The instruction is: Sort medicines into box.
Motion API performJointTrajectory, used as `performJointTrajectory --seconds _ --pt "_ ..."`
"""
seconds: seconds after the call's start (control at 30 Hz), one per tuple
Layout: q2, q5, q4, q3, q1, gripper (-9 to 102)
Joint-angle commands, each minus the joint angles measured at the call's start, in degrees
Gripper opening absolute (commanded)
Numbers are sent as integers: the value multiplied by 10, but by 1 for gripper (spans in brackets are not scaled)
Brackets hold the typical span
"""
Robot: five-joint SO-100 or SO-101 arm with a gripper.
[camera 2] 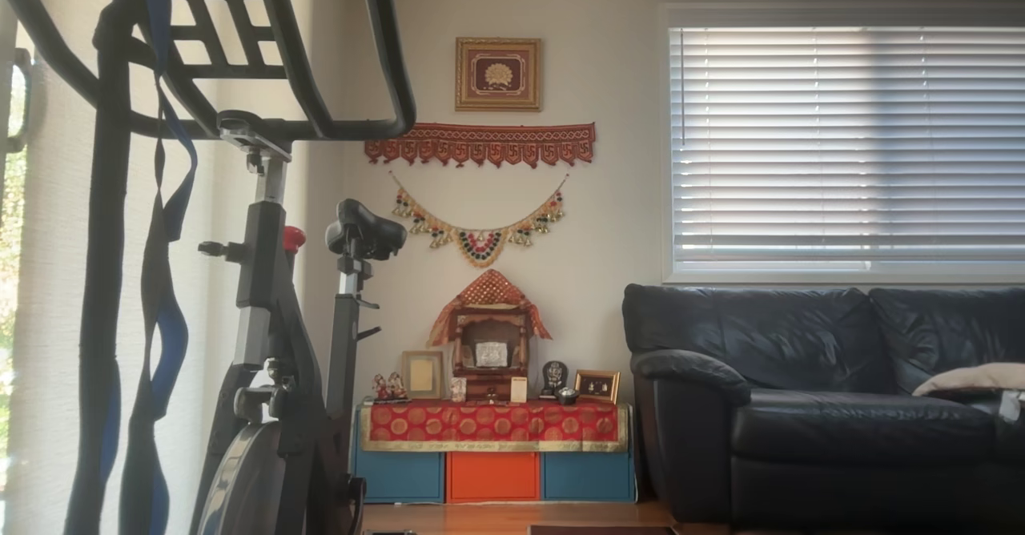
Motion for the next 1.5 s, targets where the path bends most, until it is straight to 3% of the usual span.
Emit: performJointTrajectory --seconds 0.0,0.4,0.57,0.77,1.47 --pt "24 26 -18 -40 17 1" --pt "-59 125 -44 -134 89 2" --pt "-160 133 -101 -176 146 2" --pt "-311 127 -107 -282 197 2" --pt "-355 115 -109 -283 181 2"
